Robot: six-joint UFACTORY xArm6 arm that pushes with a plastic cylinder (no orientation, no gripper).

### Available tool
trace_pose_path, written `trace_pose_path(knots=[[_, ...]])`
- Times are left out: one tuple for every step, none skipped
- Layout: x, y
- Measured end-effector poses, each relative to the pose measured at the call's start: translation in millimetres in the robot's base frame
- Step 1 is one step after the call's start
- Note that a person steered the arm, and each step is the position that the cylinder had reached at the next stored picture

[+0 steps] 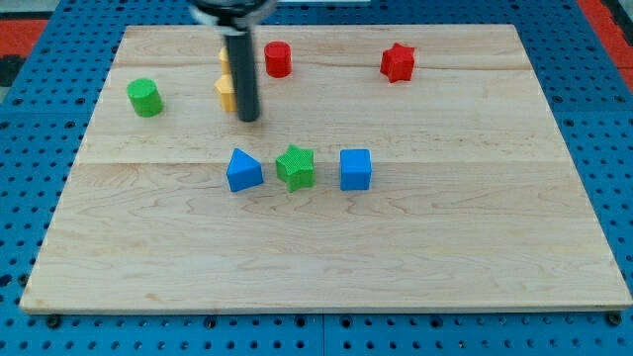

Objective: Push yellow hexagon close to the red circle

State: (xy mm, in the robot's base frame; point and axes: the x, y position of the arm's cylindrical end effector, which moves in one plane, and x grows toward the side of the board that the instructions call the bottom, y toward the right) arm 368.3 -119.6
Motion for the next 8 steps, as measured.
trace_pose_path(knots=[[0.0, -39.3], [-3.2, -42.5], [-15.5, -23.2], [-21.6, 13.1], [-21.6, 65.3], [-21.6, 92.3], [-19.4, 87.1], [-18.3, 26.4]])
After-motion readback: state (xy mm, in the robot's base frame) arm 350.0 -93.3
